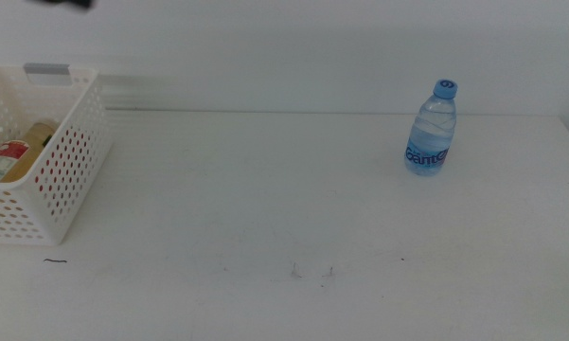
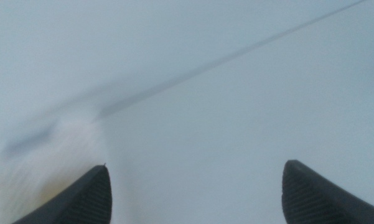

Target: Use arms to grab the bottles and put them into the dustbin to the left of the table.

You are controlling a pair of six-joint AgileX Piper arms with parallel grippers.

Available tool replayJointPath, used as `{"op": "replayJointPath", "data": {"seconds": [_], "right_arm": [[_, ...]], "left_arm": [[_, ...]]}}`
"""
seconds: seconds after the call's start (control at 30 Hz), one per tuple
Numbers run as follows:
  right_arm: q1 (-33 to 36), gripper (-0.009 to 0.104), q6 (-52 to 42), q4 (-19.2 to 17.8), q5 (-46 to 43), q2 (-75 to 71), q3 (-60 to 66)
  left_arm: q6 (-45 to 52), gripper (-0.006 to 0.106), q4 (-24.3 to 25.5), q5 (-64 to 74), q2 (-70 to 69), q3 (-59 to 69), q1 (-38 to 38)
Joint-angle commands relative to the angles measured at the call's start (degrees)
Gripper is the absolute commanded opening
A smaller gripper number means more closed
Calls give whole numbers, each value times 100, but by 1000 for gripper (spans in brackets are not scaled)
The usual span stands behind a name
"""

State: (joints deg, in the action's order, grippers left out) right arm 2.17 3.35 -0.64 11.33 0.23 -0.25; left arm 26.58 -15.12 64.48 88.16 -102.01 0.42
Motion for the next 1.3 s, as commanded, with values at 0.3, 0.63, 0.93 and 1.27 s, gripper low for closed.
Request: {"op": "replayJointPath", "data": {"seconds": [0.3, 0.63, 0.93, 1.27], "right_arm": [[-51, 92, -17, -55, -56, -23, 25], [-51, 92, -17, -55, -56, -23, 25], [-51, 92, -17, -55, -56, -23, 25], [-51, 92, -17, -55, -56, -23, 25]], "left_arm": [[1855, 94, -2497, -1434, -2075, 2673, -1142], [1250, 94, -2484, -1451, -2645, 2906, -991], [1192, 94, -2286, -1045, -2679, 2584, -992], [1192, 94, -2213, -1368, -2679, 2584, -992]]}}
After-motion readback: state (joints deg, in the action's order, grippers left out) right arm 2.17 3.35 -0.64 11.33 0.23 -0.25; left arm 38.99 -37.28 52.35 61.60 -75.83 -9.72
